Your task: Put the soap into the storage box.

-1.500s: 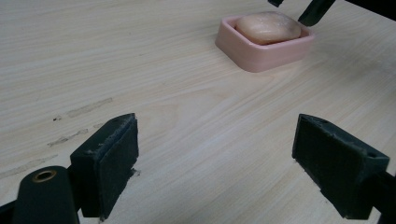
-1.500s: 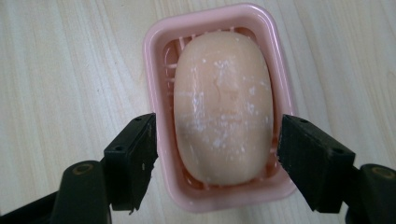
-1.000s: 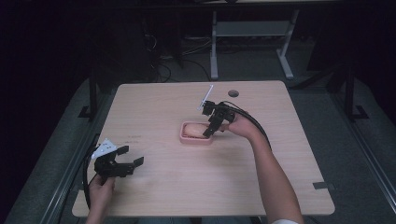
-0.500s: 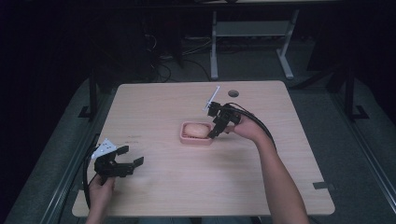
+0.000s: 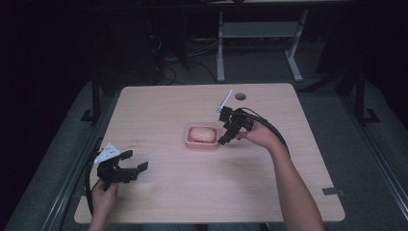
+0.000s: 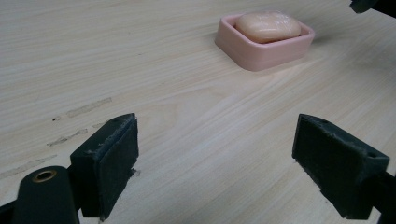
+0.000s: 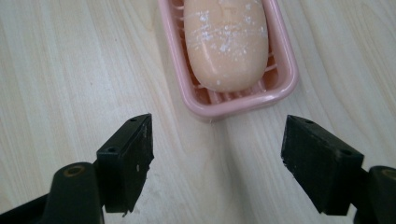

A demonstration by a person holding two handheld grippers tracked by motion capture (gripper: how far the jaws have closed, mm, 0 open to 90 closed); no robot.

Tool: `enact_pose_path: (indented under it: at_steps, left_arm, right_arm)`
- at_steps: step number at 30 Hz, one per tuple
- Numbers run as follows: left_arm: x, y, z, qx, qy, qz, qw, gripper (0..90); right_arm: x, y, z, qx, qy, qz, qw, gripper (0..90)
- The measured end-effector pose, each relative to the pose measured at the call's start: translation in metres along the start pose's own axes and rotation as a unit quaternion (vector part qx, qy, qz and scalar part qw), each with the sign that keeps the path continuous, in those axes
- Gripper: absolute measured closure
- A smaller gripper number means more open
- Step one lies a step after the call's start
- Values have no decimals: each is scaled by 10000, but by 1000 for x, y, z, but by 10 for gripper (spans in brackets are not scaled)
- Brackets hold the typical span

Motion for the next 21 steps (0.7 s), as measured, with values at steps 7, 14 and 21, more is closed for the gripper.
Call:
enact_pose_path:
  at_steps: [7,14,21]
  left_arm:
    - [0,0,0,-10,-18,2,10000,142]
    - [0,0,0,-44,-52,-8,10000,142]
    - [0,0,0,-43,-53,-5,10000,142]
  right_arm:
    - [5,-4,-11,-117,-10,-44,9999,230]
    - [11,-7,-22,-132,132,-98,9998,239]
    - [15,-10,-32,-179,170,-93,9997,238]
Point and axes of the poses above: each handheld gripper's, and its own axes: x roughly backward along the jaws, z roughly out of its top, y roughly to its right, the point moved 2 cm from there along -x, roughly forward along the jaws, and after that the axes turned 7 degrees about y, right-handed, at the moved point
